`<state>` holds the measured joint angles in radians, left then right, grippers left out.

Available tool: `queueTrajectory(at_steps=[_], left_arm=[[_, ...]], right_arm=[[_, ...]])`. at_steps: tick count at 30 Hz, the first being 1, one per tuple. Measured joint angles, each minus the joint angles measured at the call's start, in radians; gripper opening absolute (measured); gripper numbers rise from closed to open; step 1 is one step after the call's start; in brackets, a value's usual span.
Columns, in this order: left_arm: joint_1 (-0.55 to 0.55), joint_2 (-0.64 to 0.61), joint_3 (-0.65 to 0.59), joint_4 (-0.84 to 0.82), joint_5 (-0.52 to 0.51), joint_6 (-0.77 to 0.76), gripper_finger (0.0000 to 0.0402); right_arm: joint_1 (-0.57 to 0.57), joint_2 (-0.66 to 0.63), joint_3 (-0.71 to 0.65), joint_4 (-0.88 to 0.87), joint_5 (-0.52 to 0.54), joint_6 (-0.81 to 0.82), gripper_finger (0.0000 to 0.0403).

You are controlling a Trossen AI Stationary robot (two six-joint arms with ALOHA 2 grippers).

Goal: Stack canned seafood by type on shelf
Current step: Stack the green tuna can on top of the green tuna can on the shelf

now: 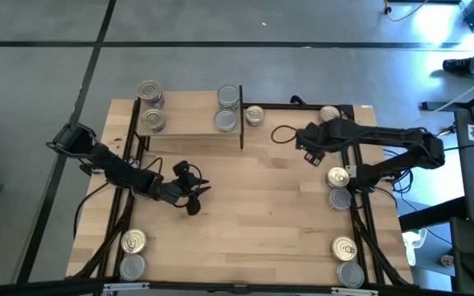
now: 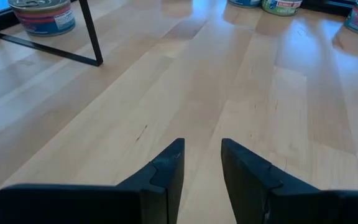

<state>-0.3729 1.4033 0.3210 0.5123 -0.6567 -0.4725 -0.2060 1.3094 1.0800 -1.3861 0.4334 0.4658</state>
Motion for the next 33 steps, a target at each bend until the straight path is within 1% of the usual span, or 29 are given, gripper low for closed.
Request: queueTrajectory(at_steps=[3,6,9,11,14,17,21,24,27,31,33], left_arm=[[0.0,0.0,0.0,0.0,0.0,0.0,0.0103],[0.0,0.0,0.0,0.0,0.0,0.0,0.0103],[0.0,0.0,0.0,0.0,0.0,0.0,0.0103],[0.0,0.0,0.0,0.0,0.0,0.0,0.0103],[0.0,0.0,0.0,0.0,0.0,0.0,0.0103],[0.0,0.0,0.0,0.0,0.0,0.0,0.0103],[0.0,0.0,0.0,0.0,0.0,0.0,0.0103],[0.0,0.0,0.0,0.0,0.0,0.0,0.0103],[0.0,0.0,0.0,0.0,0.0,0.0,0.0103],[0.0,0.0,0.0,0.0,0.0,0.0,0.0103],[0.0,0.0,0.0,0.0,-0.001,0.0,0.0103]], right_arm=[[0.019,0.0,-0.039,-0.006,-0.195,0.017,0.0303],[0.084,0.0,-0.082,-0.005,-0.375,0.089,0.0303],[0.178,0.0,-0.129,-0.006,-0.498,0.184,0.0301],[0.241,0.0,-0.161,-0.003,-0.545,0.249,0.0293],[0.322,0.001,-0.209,-0.002,-0.563,0.345,0.0269],[0.378,0.001,-0.244,0.002,-0.638,0.438,0.0238],[0.436,0.002,-0.28,0.04,-0.682,0.541,0.0195],[0.451,0.002,-0.31,0.075,-0.676,0.581,0.0168],[0.449,0.002,-0.339,0.129,-0.669,0.606,0.015],[0.448,0.002,-0.371,0.181,-0.653,0.613,0.0138],[0.448,0.007,-0.374,0.18,-0.644,0.629,0.0136]])
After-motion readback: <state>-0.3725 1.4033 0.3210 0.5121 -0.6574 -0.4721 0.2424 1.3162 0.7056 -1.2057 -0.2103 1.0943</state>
